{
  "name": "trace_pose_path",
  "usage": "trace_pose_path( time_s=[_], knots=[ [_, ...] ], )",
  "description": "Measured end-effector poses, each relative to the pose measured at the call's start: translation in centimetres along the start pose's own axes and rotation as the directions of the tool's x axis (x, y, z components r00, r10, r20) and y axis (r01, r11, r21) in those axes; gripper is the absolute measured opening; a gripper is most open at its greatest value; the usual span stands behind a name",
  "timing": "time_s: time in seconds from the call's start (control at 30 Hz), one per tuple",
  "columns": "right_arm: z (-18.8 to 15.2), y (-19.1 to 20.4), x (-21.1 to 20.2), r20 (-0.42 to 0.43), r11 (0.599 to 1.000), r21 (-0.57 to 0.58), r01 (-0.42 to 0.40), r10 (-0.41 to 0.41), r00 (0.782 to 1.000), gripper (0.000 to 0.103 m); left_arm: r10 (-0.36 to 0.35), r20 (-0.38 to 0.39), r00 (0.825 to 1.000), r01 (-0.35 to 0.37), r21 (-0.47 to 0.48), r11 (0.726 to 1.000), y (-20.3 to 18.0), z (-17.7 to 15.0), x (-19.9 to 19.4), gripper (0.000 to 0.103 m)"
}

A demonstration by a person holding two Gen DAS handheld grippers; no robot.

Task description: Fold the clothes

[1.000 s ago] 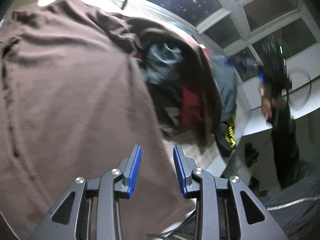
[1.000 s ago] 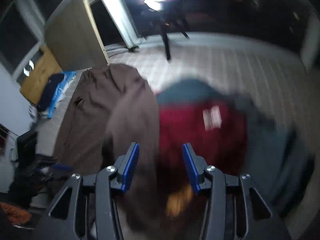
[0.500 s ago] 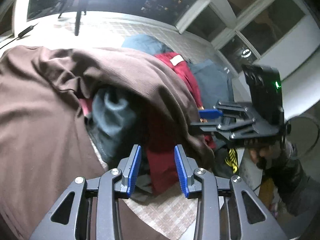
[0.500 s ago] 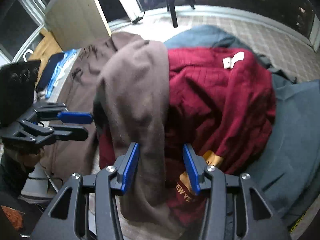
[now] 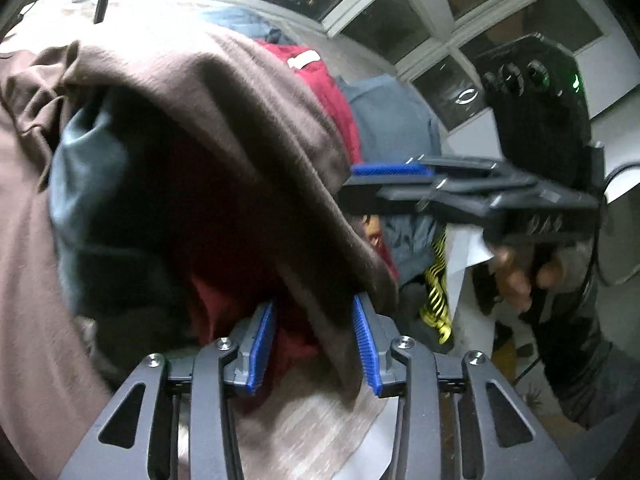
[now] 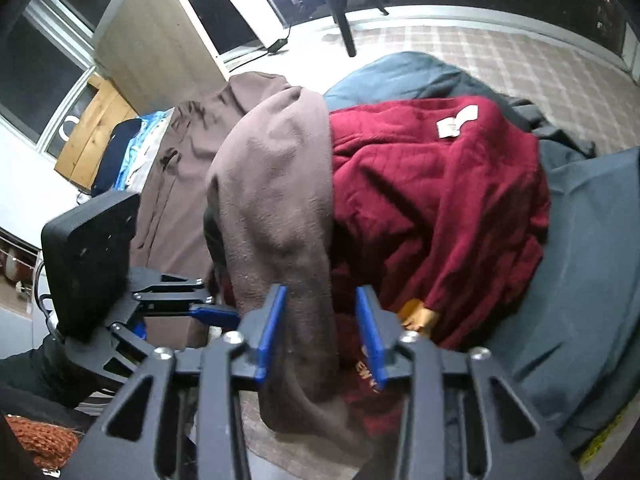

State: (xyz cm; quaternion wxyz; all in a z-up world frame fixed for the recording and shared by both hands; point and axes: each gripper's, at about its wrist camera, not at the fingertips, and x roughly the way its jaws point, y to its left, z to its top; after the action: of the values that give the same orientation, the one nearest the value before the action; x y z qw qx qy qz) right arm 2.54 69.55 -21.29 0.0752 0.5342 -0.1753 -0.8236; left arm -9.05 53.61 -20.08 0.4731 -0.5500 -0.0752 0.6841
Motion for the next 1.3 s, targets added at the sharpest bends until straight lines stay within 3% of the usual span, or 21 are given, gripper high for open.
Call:
trace_pose_path(
  time_s=[0.03,0.07,0.17,0.3,0.47,0.53,0.67,0.7,0.8,0.87,0.9,1.0,1.03,1.07,1.1,1.2,1.3],
  knots=[
    [-0.1,0.2,0.2,-0.002,1.0,-0.009,-0.002,0.002,1.0,0.038,0.0,0.008,1.0,0.0,0.006,1.0,-0.1,0.1,0.0,0.005],
    [-0.1,0.3,0.4,-0.004,1.0,-0.019,-0.004,0.004,1.0,0.037,-0.004,0.014,1.0,0.004,0.013,1.0,-0.2,0.0,0.0,0.005],
    [-0.2,1.0,0.2,0.002,0.998,-0.042,-0.041,0.041,0.999,0.006,-0.032,0.03,0.999,0.032,0.027,0.999,-0.7,-0.4,-1.1,0.004],
    [0.2,1.7,-2.2,0.039,0.993,-0.043,-0.107,0.108,0.993,0.006,-0.114,0.082,0.99,0.114,0.009,0.993,-1.3,-0.6,-4.6,0.004],
    [0.7,1.8,-5.5,0.109,0.987,-0.027,-0.16,0.162,0.981,0.003,-0.132,0.122,0.984,0.13,0.03,0.991,-2.2,-1.6,-8.2,0.004],
    [0.9,1.0,-5.6,0.132,0.991,-0.008,-0.131,0.131,0.983,0.002,-0.105,0.11,0.988,0.102,0.028,0.994,-1.9,-1.9,-8.0,0.004],
    [0.1,-1.0,-3.7,0.096,0.999,0.035,0.035,-0.038,0.995,0.003,-0.094,0.057,0.994,0.096,-0.02,0.995,-0.6,-3.0,-6.0,0.004],
    [-0.3,-1.6,-3.4,0.093,0.998,0.064,0.016,-0.022,0.995,0.003,-0.096,0.053,0.994,0.098,-0.027,0.995,-0.4,-3.2,-5.7,0.004],
    [-1.2,-2.2,-2.9,0.08,0.978,0.135,-0.161,0.151,0.985,0.008,-0.104,0.056,0.993,0.105,-0.03,0.994,-0.6,-3.2,-5.5,0.004],
    [-1.4,-1.7,-2.7,0.088,0.972,0.127,-0.198,0.188,0.978,0.038,-0.105,0.062,0.993,0.107,-0.023,0.994,-0.9,-3.0,-5.8,0.004],
    [-1.3,-1.3,-2.4,0.087,0.97,0.124,-0.21,0.2,0.976,0.048,-0.102,0.066,0.993,0.104,-0.017,0.994,-1.1,-2.9,-6.0,0.004],
    [-1.3,-1.0,-1.0,0.094,0.938,0.146,-0.314,0.303,0.948,0.047,-0.095,0.071,0.993,0.096,-0.012,0.995,-1.4,-3.0,-7.1,0.004],
    [-1.3,-0.7,-0.8,0.104,0.928,0.136,-0.348,0.336,0.936,0.044,-0.093,0.073,0.993,0.094,-0.011,0.996,-1.5,-3.0,-7.5,0.004],
    [-1.1,-0.1,-0.7,0.111,0.925,0.11,-0.365,0.353,0.929,0.013,-0.089,0.075,0.993,0.09,-0.009,0.996,-1.6,-2.9,-7.8,0.004],
    [-1.1,0.7,-0.8,0.102,0.935,0.077,-0.346,0.338,0.936,0.004,-0.082,0.08,0.993,0.083,-0.005,0.997,-1.8,-2.9,-8.0,0.004],
    [-0.6,1.9,-2.3,0.101,0.949,0.004,-0.316,0.314,0.944,0.003,-0.075,0.093,0.993,0.076,-0.004,0.997,-1.4,-3.6,-8.4,0.004],
    [-0.4,0.0,-2.5,0.119,0.956,0.068,-0.286,0.277,0.953,0.003,-0.106,0.088,0.99,0.114,-0.086,0.99,0.5,-4.7,-7.6,0.005]
  ],
)
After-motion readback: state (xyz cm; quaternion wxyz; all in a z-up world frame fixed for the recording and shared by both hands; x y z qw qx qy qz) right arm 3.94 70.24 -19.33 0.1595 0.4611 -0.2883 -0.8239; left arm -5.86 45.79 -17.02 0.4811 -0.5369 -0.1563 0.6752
